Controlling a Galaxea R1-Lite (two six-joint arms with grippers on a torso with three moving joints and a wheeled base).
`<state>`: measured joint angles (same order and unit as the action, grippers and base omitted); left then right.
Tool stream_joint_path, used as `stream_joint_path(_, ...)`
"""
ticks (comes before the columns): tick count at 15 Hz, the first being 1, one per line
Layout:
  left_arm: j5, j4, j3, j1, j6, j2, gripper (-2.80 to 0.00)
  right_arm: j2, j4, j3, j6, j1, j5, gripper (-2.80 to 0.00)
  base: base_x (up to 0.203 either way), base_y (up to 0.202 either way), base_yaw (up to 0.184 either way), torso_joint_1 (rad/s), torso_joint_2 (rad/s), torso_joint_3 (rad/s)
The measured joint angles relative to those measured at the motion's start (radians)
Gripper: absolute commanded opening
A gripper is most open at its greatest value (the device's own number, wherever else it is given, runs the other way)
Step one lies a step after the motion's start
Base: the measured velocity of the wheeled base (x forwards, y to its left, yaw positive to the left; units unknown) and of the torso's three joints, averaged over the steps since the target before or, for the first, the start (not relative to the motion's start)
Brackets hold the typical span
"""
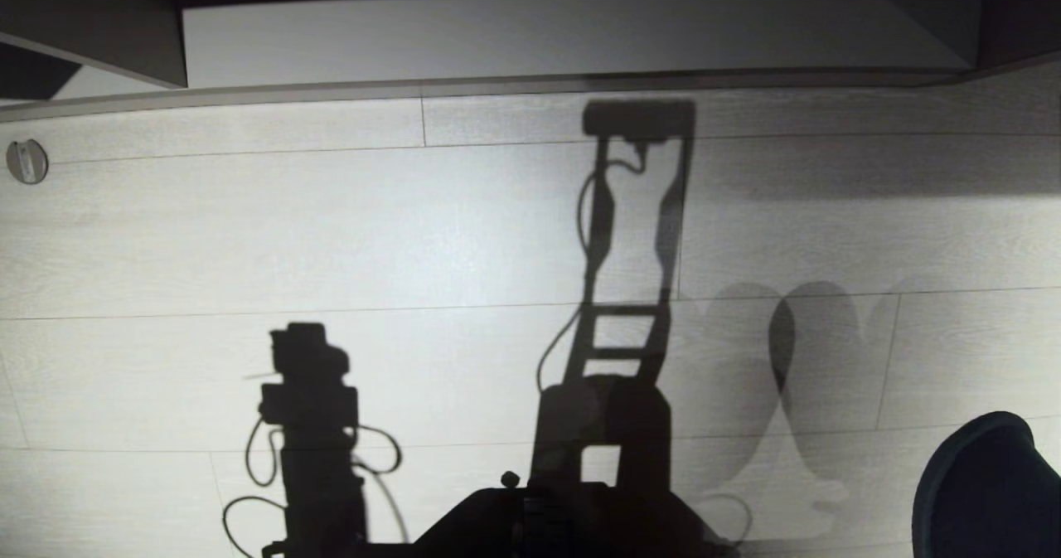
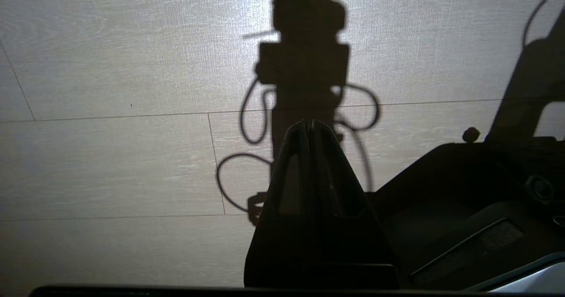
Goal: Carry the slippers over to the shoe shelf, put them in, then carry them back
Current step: Place the slippers into the shoe cabinet
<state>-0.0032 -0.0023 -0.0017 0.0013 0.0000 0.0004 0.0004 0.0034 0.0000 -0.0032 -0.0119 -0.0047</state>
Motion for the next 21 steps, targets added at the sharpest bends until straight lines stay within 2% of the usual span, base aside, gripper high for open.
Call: stream_joint_path(21, 0.001, 0.0, 0.0, 0.0, -0.001, 0.0, -2.8, 0.0, -0.001, 0.0, 0.0, 0.0, 0.0, -2.8, 0.0, 0.0, 0.0, 0.0, 0.0, 0.0)
